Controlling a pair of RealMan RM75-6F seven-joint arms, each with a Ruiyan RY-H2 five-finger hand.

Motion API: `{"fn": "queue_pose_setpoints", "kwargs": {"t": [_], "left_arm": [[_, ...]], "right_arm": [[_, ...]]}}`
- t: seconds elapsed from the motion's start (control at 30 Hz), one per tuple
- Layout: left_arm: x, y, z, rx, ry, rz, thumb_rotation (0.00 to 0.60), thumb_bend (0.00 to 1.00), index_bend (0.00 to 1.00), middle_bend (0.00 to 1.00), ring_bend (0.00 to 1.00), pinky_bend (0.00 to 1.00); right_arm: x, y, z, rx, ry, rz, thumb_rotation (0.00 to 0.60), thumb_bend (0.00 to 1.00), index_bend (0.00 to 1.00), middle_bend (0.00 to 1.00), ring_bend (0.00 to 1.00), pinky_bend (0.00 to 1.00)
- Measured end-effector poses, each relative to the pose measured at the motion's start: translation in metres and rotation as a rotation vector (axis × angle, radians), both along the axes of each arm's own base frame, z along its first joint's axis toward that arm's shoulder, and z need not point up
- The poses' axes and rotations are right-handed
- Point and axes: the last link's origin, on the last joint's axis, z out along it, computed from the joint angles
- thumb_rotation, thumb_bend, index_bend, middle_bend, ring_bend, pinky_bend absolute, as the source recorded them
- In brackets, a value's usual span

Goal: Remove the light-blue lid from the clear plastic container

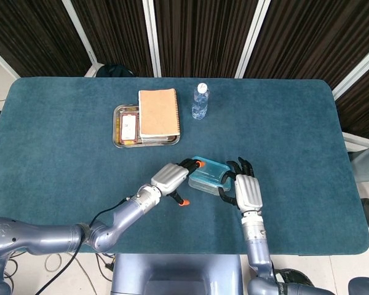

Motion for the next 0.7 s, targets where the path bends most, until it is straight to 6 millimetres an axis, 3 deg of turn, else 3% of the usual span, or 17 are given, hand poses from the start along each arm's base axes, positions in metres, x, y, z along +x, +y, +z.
{"fn": "queue_pose_setpoints", "kwargs": {"t": [0.7], "left_arm": [[0.011,0.001,0.023,0.049,-0.053,-0.008,0.600,0.01,0.00,0.06,0.05,0.28]], "right_arm": [[0.025,-0.004,0.022,-0.041,-0.052,0.016,0.600,0.65,0.66,0.24,0.00,0.00]]}}
